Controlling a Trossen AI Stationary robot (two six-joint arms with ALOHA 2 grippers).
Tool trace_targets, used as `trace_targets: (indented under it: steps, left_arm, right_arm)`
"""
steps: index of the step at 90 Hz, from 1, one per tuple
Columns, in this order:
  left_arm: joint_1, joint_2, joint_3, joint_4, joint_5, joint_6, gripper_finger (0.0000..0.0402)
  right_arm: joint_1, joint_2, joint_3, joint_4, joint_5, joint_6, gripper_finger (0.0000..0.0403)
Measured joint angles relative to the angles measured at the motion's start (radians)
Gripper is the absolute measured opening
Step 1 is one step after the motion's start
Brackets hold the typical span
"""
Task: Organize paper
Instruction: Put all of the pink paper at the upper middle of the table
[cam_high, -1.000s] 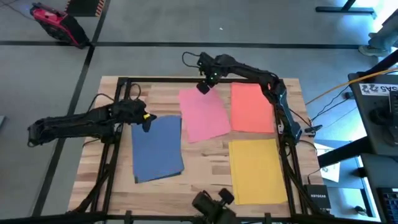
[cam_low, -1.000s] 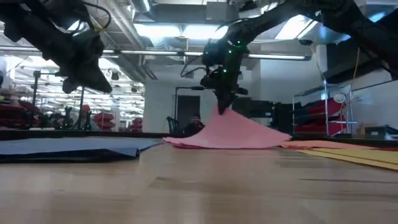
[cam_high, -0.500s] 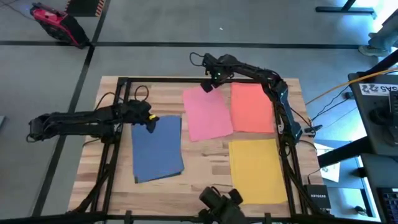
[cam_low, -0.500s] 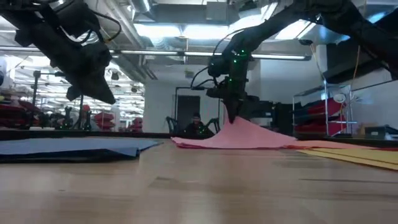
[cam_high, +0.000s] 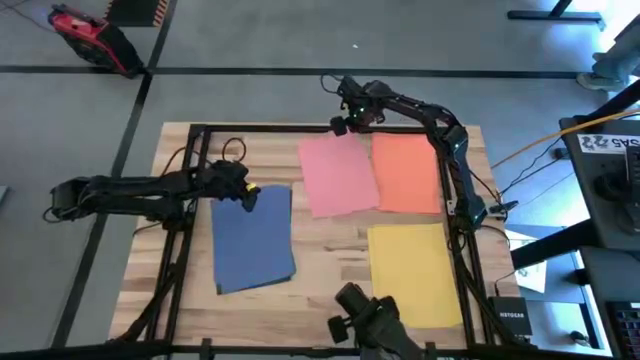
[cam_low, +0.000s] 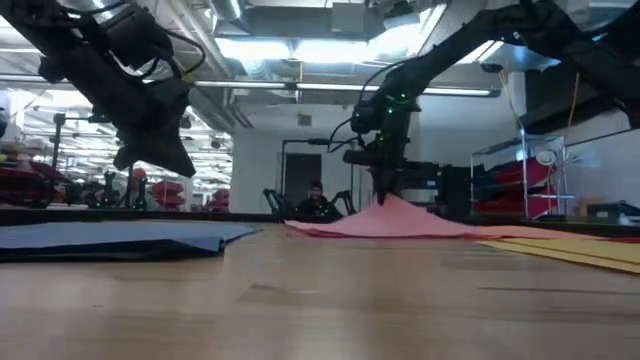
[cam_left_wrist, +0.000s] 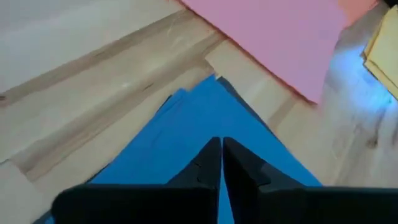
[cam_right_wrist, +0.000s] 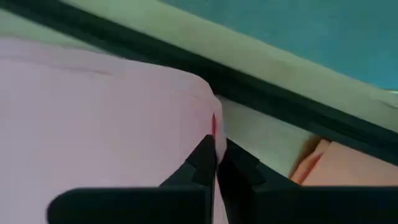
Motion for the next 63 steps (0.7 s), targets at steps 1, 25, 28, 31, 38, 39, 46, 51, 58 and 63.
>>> trace_targets:
  steps: [1,25,28,31,38,39,46,51,58,63]
  left_arm:
    - [0.000,0.002,0.000,0.000,0.000,0.000,0.0000]
    - [0.000,0.024,0.000,0.000,-0.010,-0.006,0.0000]
    - [0.000,0.024,0.000,-0.001,-0.014,-0.005,0.0000]
    - [0.000,0.024,0.000,0.000,-0.019,-0.001,0.0000]
    - [0.000,0.024,0.000,-0.001,-0.025,0.008,0.0000]
    - [0.000,0.024,0.000,0.000,-0.025,0.008,0.0000]
    - [0.000,0.024,0.000,-0.001,-0.025,0.007,0.0000]
    - [0.000,0.024,0.000,0.000,-0.025,0.007,0.0000]
    - [0.000,0.024,0.000,0.000,-0.025,0.006,0.0000]
    - [0.000,0.024,0.000,0.000,-0.025,0.005,0.0000]
  right_arm:
    - [0.000,0.000,-0.001,0.000,0.000,0.003,0.0000]
    - [0.004,0.000,-0.094,0.041,-0.028,0.070,0.0000]
    - [0.004,0.000,-0.107,0.054,-0.028,0.083,0.0000]
    - [0.004,0.000,-0.117,0.068,-0.028,0.094,0.0000]
    - [0.004,0.001,-0.125,0.079,-0.027,0.108,0.0000]
    - [0.004,0.001,-0.125,0.079,-0.025,0.109,0.0000]
    - [0.004,0.001,-0.124,0.083,0.004,0.113,0.0000]
    - [0.004,-0.001,-0.124,0.081,0.020,0.113,0.0001]
    - [0.004,-0.012,-0.124,0.083,0.040,0.114,0.0001]
    - [0.003,-0.022,-0.124,0.084,0.042,0.113,0.0001]
